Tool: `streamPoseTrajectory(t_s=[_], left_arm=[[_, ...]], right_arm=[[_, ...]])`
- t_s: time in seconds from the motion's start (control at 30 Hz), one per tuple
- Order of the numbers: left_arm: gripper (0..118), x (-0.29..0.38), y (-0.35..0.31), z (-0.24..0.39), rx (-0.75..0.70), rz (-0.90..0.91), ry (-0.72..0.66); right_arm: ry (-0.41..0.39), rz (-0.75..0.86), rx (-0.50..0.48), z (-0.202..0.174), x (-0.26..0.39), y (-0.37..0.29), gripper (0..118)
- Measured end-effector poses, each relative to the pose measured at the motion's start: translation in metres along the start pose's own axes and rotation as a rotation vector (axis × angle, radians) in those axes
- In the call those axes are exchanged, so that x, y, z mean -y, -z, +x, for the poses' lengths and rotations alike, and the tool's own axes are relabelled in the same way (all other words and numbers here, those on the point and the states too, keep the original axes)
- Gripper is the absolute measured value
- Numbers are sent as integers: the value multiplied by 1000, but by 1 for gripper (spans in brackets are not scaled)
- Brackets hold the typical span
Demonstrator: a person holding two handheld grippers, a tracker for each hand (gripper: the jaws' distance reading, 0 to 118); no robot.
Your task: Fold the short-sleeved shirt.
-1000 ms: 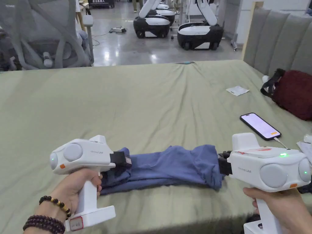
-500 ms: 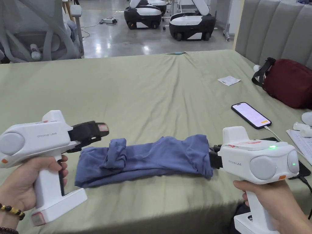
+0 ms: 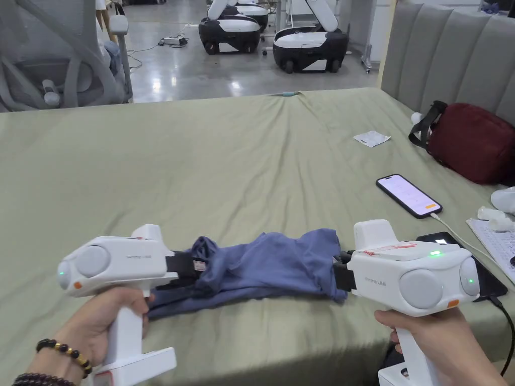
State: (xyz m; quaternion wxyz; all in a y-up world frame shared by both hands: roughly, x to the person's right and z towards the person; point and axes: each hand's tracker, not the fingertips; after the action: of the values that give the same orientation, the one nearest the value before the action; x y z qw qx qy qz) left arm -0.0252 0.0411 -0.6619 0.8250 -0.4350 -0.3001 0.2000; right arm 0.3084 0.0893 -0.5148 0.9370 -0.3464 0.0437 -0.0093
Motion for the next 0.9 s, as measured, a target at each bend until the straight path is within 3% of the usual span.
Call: streamPoseTrajectory(t_s=[0.07,0.2,0.3,0.53,0.67,0.9], left_arm=[[0,-4,19,15,38,-24,0],[0,-8,54,31,-25,-67,87],[0,-15,45,30,-16,-58,50],[0,-19,-65,8,70,161,3],[0,-17,-122,-24,-22,251,-22],[0,0,-144,-64,-61,260,-98]], right_arm=[[7,2,5,4,0,-2,0],[21,-1,27,11,2,-4,0],[31,-1,37,14,2,-5,0],[22,11,17,5,-3,-1,0],[13,24,-17,-7,-6,0,0],[-13,21,-52,-23,-8,6,0]])
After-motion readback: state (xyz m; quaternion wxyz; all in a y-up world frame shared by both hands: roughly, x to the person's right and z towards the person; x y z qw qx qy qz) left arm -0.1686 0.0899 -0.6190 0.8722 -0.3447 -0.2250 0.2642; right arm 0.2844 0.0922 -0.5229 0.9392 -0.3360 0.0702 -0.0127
